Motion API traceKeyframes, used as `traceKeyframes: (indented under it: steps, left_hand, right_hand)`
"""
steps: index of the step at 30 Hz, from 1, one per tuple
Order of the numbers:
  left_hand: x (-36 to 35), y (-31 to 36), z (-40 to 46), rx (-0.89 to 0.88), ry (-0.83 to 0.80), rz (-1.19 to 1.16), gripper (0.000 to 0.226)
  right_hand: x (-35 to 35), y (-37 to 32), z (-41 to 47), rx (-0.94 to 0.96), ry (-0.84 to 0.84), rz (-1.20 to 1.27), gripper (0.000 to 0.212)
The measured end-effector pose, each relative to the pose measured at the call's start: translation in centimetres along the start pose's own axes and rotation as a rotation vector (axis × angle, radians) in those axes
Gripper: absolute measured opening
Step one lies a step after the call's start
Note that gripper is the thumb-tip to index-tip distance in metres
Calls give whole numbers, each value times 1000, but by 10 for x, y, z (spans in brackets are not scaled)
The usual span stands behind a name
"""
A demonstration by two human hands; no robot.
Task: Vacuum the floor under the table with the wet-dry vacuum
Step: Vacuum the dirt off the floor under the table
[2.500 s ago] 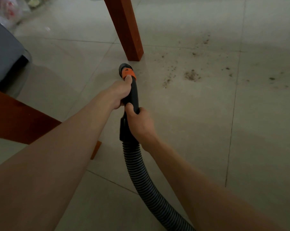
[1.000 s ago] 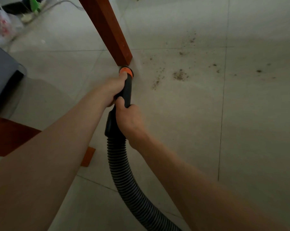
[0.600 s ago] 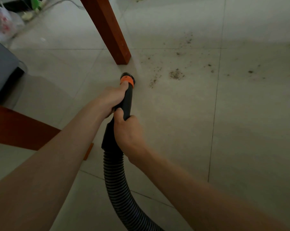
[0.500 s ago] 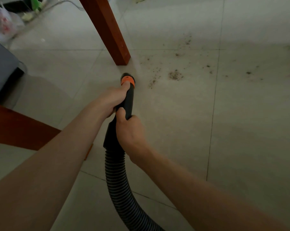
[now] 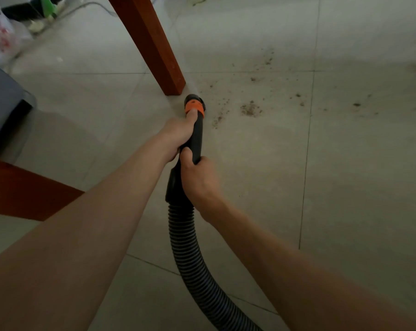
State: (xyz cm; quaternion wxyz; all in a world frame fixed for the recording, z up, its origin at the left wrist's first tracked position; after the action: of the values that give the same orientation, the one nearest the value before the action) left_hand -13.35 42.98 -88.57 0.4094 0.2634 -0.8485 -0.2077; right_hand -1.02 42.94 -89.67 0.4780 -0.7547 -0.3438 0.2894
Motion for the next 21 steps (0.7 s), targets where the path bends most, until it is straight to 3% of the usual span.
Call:
traceKeyframes:
  steps: [7, 13, 21]
  left_hand:
    - [35, -23, 5, 54, 157, 58, 59]
    - [42, -46, -4, 52, 59, -7, 52]
    - [25, -50, -26, -12, -44, 68, 45]
  right_hand:
    - [-23, -1, -11, -57, -187, 19, 34]
    - [-38, 12, -23, -56, -239, -83, 47]
    - [-38, 33, -46, -132, -256, 99, 50]
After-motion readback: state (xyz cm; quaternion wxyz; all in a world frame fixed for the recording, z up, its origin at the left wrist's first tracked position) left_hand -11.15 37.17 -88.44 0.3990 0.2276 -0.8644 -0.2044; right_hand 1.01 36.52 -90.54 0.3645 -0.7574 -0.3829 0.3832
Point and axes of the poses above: each hand's wrist, its own z-axis towards the middle knuckle, its own x-axis out of the back of the hand, y = z × x, the point moved 9 cm from there along z, towards the middle knuckle, and after that the axes turned 10 degrees about x, right-handed, at the moved point
